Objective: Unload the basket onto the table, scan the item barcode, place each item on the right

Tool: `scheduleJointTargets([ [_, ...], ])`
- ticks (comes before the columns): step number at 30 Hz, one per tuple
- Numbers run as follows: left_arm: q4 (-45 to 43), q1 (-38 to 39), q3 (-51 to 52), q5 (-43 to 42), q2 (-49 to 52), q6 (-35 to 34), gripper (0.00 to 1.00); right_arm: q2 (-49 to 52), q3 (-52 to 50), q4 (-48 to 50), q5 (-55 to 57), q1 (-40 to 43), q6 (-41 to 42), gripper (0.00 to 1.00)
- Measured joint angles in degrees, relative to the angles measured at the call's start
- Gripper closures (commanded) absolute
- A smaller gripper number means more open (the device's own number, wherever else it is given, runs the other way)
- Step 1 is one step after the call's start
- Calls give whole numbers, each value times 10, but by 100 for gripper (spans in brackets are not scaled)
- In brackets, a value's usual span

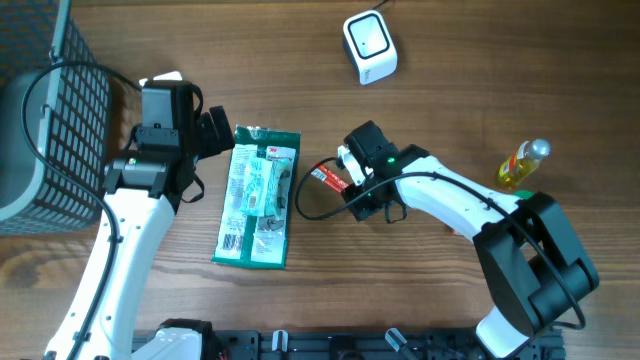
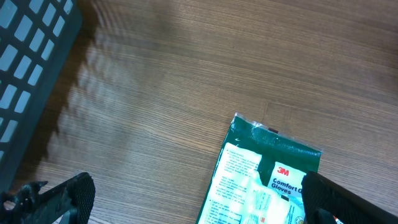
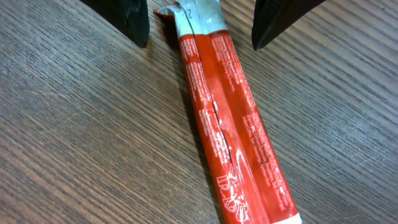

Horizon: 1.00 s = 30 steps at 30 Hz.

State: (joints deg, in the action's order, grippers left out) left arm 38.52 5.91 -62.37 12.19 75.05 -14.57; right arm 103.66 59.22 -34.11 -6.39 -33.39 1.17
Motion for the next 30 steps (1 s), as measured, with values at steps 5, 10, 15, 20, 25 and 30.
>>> scheduleJointTargets([
  [5,0,0,0,0,0,0,0,2,0,0,-11,9,0,36],
  [10,0,0,0,0,0,0,0,2,0,0,-15,12,-2,36],
  [15,0,0,0,0,0,0,0,2,0,7,-31,19,2,45],
  [20,0,0,0,0,0,0,0,2,0,16,-47,37,24,49],
  [25,0,0,0,0,0,0,0,2,0,16,-50,37,29,51],
  [30,0,0,0,0,0,0,0,1,-13,25,-50,37,33,63],
])
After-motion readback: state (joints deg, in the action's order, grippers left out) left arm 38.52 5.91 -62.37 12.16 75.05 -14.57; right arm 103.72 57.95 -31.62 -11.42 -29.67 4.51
